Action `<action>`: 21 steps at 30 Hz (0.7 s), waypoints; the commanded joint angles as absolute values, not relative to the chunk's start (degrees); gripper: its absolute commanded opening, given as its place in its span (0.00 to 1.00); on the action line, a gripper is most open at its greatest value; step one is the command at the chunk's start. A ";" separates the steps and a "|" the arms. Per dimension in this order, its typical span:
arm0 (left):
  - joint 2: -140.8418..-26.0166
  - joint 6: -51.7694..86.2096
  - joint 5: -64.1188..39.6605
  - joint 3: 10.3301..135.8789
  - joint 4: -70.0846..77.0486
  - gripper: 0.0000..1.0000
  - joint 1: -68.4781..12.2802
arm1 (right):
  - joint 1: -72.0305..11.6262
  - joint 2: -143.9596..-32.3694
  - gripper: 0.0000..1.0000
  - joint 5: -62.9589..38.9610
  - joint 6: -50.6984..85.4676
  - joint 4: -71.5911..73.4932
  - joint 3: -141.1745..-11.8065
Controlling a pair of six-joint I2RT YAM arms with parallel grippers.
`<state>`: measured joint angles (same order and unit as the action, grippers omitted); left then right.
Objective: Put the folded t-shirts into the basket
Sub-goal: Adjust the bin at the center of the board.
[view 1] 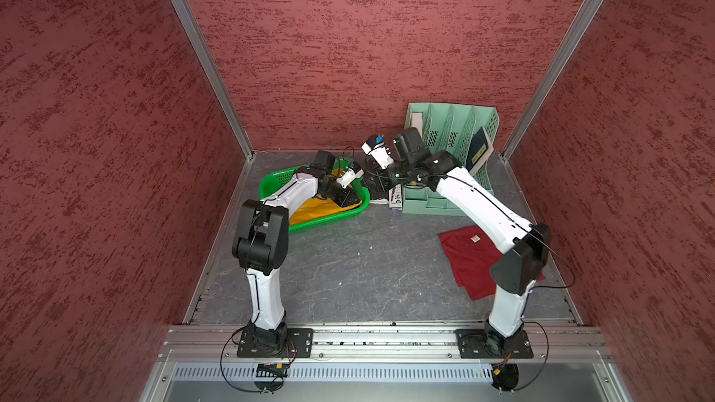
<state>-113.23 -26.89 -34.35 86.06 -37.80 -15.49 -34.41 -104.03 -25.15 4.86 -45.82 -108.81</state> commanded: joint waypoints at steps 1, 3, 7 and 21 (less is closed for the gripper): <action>-115.66 -27.77 -32.49 87.44 -40.40 0.27 -16.08 | -33.06 -101.46 0.26 -17.78 10.40 -46.13 -101.46; -116.96 -26.44 -29.41 87.96 -40.17 0.26 -16.30 | -32.89 -98.18 0.26 -17.03 11.40 -45.22 -97.35; -117.73 -24.99 -25.52 88.10 -40.98 0.20 -16.17 | -32.90 -92.54 0.26 -16.91 11.92 -44.29 -91.80; -107.07 -19.87 -30.48 83.16 -45.19 0.23 -11.61 | -32.84 -84.92 0.27 -15.79 10.30 -44.25 -87.28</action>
